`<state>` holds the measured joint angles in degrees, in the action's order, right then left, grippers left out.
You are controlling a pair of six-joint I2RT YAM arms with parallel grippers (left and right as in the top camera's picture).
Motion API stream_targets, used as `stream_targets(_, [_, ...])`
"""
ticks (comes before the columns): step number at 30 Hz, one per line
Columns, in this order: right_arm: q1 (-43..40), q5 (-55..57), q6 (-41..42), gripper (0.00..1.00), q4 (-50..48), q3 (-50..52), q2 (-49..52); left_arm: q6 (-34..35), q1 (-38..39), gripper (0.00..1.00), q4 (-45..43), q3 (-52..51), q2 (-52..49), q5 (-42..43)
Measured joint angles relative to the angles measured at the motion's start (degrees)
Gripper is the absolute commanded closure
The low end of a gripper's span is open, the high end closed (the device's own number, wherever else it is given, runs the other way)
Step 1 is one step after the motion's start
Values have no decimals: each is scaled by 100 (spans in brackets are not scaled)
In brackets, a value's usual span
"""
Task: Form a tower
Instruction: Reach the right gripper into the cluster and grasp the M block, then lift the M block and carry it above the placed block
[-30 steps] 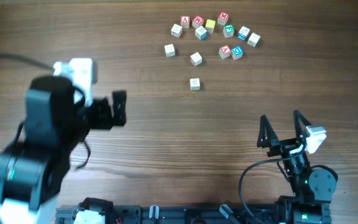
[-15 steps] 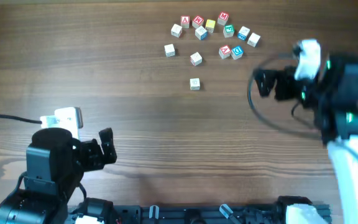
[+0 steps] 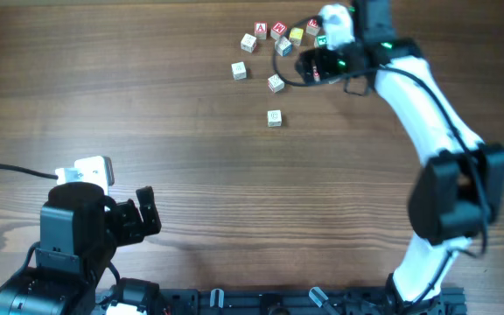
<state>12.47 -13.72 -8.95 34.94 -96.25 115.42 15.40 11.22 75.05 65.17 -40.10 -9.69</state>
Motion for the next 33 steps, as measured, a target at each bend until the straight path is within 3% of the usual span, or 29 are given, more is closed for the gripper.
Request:
stream_targets(3, [138,533,-236,0,37,-741,817,0,0,0,-2,-2,0,-15])
stream_targets(7, [70,894,-494,1,-177,-955,1480,0,0,0,-2,-2,0,-15])
stream_targets(9, [44,988,-601,6,-319,-955,1685,0,0,0,-2,-2,0,-15])
stream_targets(11, [33,1023,-645,18,-442,-970,1849,0,0,0,-2,-2,0,-15])
stream_targets(13, [17,1036,-686,43,-433,-975,1985,0,0,0,0,-2,0,-15])
stream_targets(14, [17,1032,-726,49,-433,-975,2026,0,0,0,-2,-2,0,-15])
stream_targets(16, [17,1016,-774,59,-431,-975,2041,-2,0,0,-2,-2,0,-15])
stream_targets(19, [17,1001,-831,82,-363,-977,2041,0,0,0,-2,-2,0,-15])
stream_targets(22, [11,984,-699,93,-223,-1045,2041,0,0,0,-2,-2,0,-15])
stream_targets(25, [9,966,-433,95,479,-1416,2055,0,0,0,-4,-2,0,-15])
stream_targets(29, [28,966,203,96,1742,-2634,1958,0,0,0,-4,-2,0,-15])
stream_targets(33, [181,966,844,96,2579,-2778,1497,0,0,0,0,-2,0,-15])
